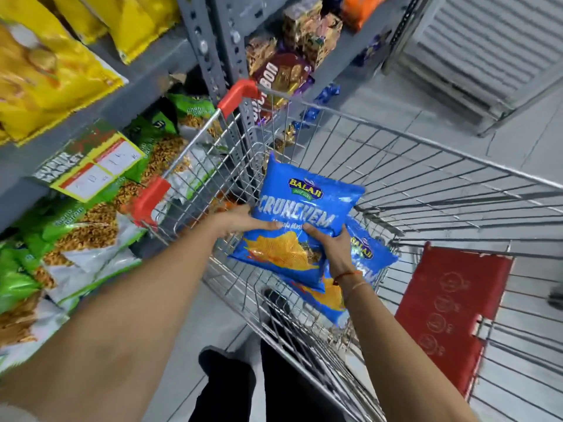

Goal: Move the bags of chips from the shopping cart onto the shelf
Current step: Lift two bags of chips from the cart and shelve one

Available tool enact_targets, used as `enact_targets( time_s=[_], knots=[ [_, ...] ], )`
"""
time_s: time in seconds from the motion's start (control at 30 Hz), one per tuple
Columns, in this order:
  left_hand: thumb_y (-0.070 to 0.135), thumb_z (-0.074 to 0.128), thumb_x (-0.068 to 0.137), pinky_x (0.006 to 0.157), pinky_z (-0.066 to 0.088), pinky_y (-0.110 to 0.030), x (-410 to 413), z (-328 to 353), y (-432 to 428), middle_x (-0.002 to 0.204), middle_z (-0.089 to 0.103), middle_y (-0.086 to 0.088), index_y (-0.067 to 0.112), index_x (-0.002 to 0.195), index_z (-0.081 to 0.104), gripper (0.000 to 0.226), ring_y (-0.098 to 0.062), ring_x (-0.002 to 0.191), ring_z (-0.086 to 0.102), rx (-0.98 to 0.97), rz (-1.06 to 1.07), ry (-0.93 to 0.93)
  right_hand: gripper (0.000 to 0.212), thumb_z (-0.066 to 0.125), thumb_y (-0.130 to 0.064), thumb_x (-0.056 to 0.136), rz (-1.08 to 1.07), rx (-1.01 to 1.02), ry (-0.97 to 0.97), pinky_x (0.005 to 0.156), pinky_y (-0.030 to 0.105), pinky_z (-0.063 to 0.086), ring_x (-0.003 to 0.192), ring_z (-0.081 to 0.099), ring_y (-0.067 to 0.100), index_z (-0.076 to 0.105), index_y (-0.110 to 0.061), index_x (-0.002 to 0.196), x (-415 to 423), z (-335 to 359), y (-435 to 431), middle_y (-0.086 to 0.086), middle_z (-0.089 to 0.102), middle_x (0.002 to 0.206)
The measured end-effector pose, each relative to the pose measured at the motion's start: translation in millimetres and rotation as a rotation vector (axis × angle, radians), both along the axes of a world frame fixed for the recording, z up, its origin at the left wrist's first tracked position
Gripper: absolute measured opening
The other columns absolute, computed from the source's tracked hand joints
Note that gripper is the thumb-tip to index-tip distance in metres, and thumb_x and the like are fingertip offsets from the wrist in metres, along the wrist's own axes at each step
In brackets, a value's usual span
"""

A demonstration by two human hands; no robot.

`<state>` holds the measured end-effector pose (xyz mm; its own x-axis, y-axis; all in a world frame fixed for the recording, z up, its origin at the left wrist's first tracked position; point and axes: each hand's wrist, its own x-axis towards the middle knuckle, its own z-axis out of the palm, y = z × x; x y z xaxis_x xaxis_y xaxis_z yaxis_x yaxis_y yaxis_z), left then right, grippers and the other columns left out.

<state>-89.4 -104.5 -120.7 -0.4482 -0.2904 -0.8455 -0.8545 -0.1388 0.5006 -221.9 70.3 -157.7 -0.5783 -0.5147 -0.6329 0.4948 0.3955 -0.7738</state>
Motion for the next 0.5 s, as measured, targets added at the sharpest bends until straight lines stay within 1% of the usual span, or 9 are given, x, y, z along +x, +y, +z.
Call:
enact_targets(
  time_s=[0.07, 0.1, 0.13, 0.17, 0.23, 0.3, 0.37, 0.47, 0.5],
  knots=[
    [0.061, 0.08, 0.056, 0.097, 0.049, -0.039, 6, 17, -1, 0.128, 0.059, 0.001, 0.019, 0.129, 0.048, 0.09, -0.019, 0.109, 0.062, -0.058, -0.004, 0.064, 0.064, 0.085, -0.011, 0.069, 0.016, -0.037, 0.037, 0.076, 0.032, 0.06, 0.094, 0.074, 0.017, 0.056, 0.0, 0.125, -7, 28, -4, 0.01, 0.071, 0.111],
    [0.064, 0.082, 0.049, 0.095, 0.051, -0.038, 9, 28, -3, 0.127, 0.061, 0.001, 0.021, 0.128, 0.05, 0.095, -0.016, 0.105, 0.064, -0.083, 0.006, 0.109, 0.066, 0.086, -0.011, 0.068, 0.034, -0.06, 0.062, 0.077, 0.032, 0.06, 0.097, 0.073, 0.02, 0.055, 0.0, 0.125, -11, 41, -6, 0.009, 0.073, 0.111],
    [0.06, 0.083, 0.05, 0.09, 0.053, -0.032, 10, 44, -3, 0.124, 0.063, 0.001, 0.021, 0.124, 0.054, 0.088, -0.01, 0.099, 0.065, -0.088, 0.032, 0.162, 0.061, 0.084, -0.006, 0.069, 0.049, -0.101, 0.088, 0.074, 0.03, 0.06, 0.093, 0.074, 0.019, 0.057, 0.001, 0.123, -14, 57, -10, 0.005, 0.076, 0.103],
    [0.053, 0.082, 0.055, 0.082, 0.055, -0.024, 11, 68, 0, 0.119, 0.065, 0.001, 0.023, 0.116, 0.058, 0.073, -0.004, 0.09, 0.066, -0.103, 0.044, 0.213, 0.053, 0.081, 0.001, 0.07, 0.068, -0.144, 0.115, 0.069, 0.027, 0.059, 0.085, 0.074, 0.016, 0.059, 0.001, 0.118, -18, 75, -14, -0.001, 0.078, 0.093],
    [0.048, 0.081, 0.058, 0.069, 0.052, -0.01, 12, 118, 4, 0.112, 0.067, 0.004, 0.033, 0.102, 0.059, 0.051, 0.007, 0.08, 0.065, -0.145, 0.055, 0.32, 0.047, 0.078, 0.007, 0.07, 0.081, -0.221, 0.177, 0.064, 0.024, 0.058, 0.076, 0.075, 0.012, 0.061, 0.004, 0.114, -21, 118, -24, -0.006, 0.079, 0.081],
    [0.045, 0.077, 0.065, 0.071, 0.05, -0.009, 15, 169, 2, 0.107, 0.063, 0.013, 0.038, 0.099, 0.053, 0.042, 0.004, 0.089, 0.063, -0.232, 0.057, 0.397, 0.048, 0.079, 0.008, 0.069, 0.071, -0.317, 0.22, 0.061, 0.022, 0.058, 0.072, 0.074, 0.011, 0.06, 0.007, 0.113, -24, 168, -34, -0.007, 0.078, 0.077],
    [0.045, 0.075, 0.069, 0.077, 0.049, -0.014, 19, 217, -4, 0.105, 0.061, 0.015, 0.034, 0.106, 0.05, 0.045, 0.001, 0.095, 0.063, -0.383, 0.072, 0.486, 0.049, 0.079, 0.007, 0.068, 0.067, -0.415, 0.291, 0.061, 0.022, 0.058, 0.072, 0.074, 0.011, 0.061, 0.007, 0.113, -24, 218, -45, -0.007, 0.078, 0.077],
    [0.026, 0.071, 0.08, 0.063, 0.043, 0.001, 30, 293, -5, 0.098, 0.06, 0.016, 0.033, 0.094, 0.051, 0.026, 0.025, 0.067, 0.055, -0.577, 0.104, 0.624, 0.045, 0.078, 0.008, 0.069, 0.074, -0.577, 0.396, 0.064, 0.022, 0.058, 0.075, 0.074, 0.011, 0.061, 0.001, 0.11, -18, 298, -58, -0.008, 0.078, 0.08],
    [0.024, 0.072, 0.08, 0.062, 0.041, 0.003, 35, 319, -2, 0.097, 0.059, 0.018, 0.034, 0.091, 0.049, 0.027, 0.029, 0.064, 0.051, -0.661, 0.117, 0.678, 0.044, 0.077, 0.009, 0.07, 0.071, -0.637, 0.43, 0.064, 0.022, 0.058, 0.074, 0.074, 0.009, 0.061, -0.002, 0.109, -13, 326, -62, -0.01, 0.078, 0.079]
  ],
)
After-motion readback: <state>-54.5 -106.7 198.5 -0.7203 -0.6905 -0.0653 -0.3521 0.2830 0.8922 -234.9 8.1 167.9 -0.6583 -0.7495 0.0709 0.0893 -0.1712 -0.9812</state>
